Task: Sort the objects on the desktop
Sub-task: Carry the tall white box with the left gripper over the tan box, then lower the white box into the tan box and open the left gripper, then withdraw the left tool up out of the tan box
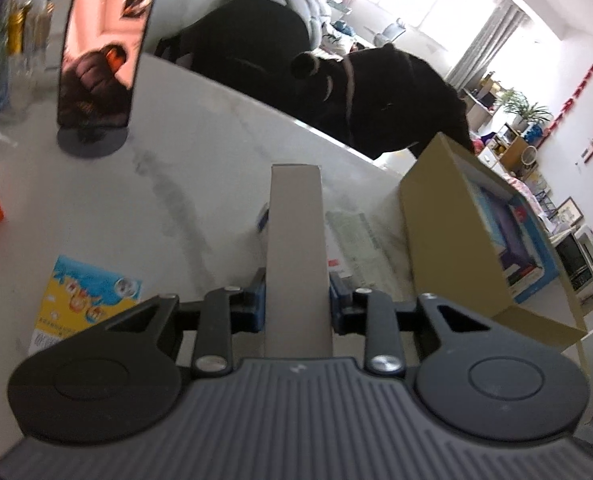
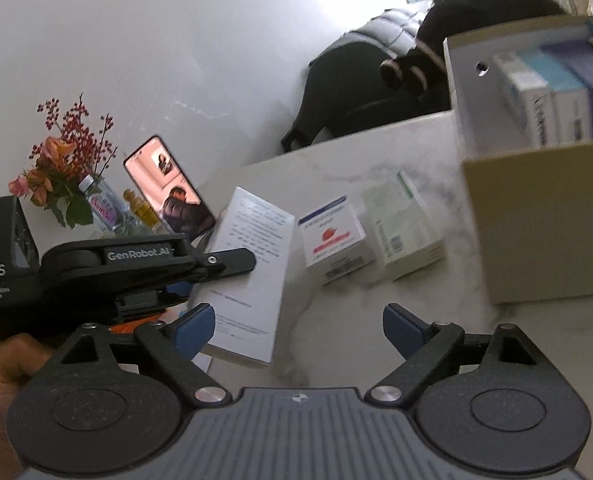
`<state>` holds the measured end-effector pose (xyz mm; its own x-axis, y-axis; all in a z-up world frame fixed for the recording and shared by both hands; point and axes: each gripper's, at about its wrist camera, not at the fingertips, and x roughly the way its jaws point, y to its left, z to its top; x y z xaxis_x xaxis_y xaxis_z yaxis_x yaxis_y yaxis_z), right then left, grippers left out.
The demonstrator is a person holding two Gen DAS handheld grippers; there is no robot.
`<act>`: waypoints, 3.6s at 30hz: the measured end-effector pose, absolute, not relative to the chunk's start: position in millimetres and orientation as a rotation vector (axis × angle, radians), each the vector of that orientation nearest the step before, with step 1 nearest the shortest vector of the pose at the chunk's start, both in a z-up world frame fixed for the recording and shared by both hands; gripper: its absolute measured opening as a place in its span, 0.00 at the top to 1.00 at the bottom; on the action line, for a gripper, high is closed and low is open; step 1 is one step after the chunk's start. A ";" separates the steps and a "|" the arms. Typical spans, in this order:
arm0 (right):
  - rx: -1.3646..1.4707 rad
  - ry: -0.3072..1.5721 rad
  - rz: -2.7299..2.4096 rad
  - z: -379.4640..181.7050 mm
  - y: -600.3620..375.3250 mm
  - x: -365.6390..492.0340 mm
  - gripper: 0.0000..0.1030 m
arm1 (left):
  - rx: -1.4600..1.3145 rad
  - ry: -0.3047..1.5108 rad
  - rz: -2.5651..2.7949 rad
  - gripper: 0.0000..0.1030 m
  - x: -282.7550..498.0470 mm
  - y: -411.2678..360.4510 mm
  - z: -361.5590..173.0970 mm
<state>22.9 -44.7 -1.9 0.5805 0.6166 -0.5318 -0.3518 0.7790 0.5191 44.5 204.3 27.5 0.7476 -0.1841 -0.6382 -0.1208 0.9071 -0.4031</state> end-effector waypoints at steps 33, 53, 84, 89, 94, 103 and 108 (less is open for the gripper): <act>0.518 0.537 0.383 31.2 -154.4 -11.4 0.06 | -0.251 0.757 -0.248 0.74 166.0 43.1 83.8; 0.543 0.504 0.277 26.6 -190.7 -16.6 0.06 | -0.162 0.905 -0.099 0.74 236.1 10.9 52.1; 0.560 0.521 0.260 20.5 -198.3 -12.6 0.06 | -0.161 0.865 -0.161 0.47 255.8 4.0 55.2; 0.551 0.519 0.269 23.3 -194.1 -13.4 0.06 | -0.169 0.842 -0.171 0.44 248.3 10.2 64.2; 0.538 0.514 0.274 28.3 -189.1 -15.3 0.06 | -0.180 0.828 -0.176 0.42 238.7 19.0 72.5; 0.515 0.504 0.272 36.9 -179.5 -22.0 0.06 | -0.208 0.797 -0.184 0.40 214.4 46.0 84.0; 0.497 0.494 0.272 43.4 -172.4 -27.7 0.06 | -0.231 0.765 -0.197 0.40 195.7 62.7 90.4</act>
